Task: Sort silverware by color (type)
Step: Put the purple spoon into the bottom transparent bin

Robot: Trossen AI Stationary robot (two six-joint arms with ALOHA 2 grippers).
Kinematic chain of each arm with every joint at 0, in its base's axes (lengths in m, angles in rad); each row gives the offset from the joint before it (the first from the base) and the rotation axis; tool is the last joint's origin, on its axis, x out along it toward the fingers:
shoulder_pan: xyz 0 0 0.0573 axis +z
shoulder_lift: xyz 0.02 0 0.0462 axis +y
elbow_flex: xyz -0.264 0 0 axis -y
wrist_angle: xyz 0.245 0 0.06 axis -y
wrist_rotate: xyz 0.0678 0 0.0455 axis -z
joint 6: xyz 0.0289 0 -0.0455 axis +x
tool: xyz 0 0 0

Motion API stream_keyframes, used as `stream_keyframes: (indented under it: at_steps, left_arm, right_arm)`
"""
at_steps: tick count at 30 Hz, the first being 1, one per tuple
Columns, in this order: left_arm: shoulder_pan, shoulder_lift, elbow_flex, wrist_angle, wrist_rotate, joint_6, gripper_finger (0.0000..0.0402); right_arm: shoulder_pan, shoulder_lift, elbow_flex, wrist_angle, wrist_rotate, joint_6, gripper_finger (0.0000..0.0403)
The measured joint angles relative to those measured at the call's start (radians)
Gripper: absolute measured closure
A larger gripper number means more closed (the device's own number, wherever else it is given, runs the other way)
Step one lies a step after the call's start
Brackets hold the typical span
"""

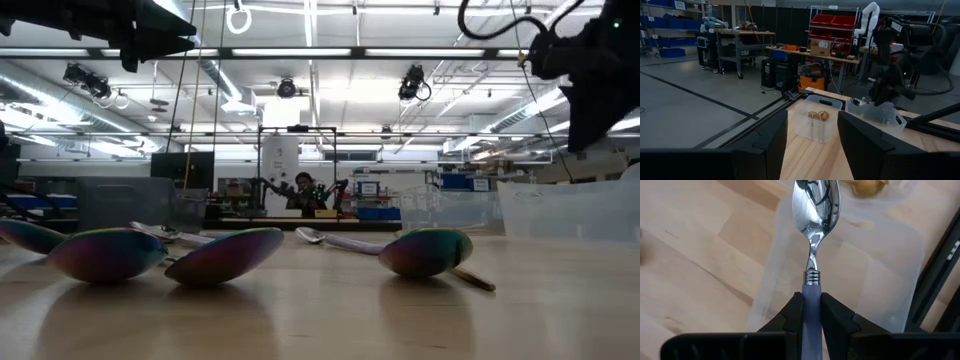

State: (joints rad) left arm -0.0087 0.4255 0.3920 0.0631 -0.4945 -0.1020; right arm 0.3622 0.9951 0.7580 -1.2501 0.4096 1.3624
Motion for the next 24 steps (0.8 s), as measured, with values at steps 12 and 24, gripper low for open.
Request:
stream_keyframes:
  at_steps: [12, 24]
  left_arm:
    - [0.0, 0.0, 0.0, 0.0, 0.0, 0.0, 0.0219]
    - [0.0, 0.0, 0.0, 0.0, 0.0, 0.0, 0.0219]
  right_arm:
    - [0.001, 0.006, -0.095, 0.086, -0.037, 0.018, 0.0344]
    - [-0.001, 0.006, -0.095, 0.087, -0.057, -0.001, 0.0344]
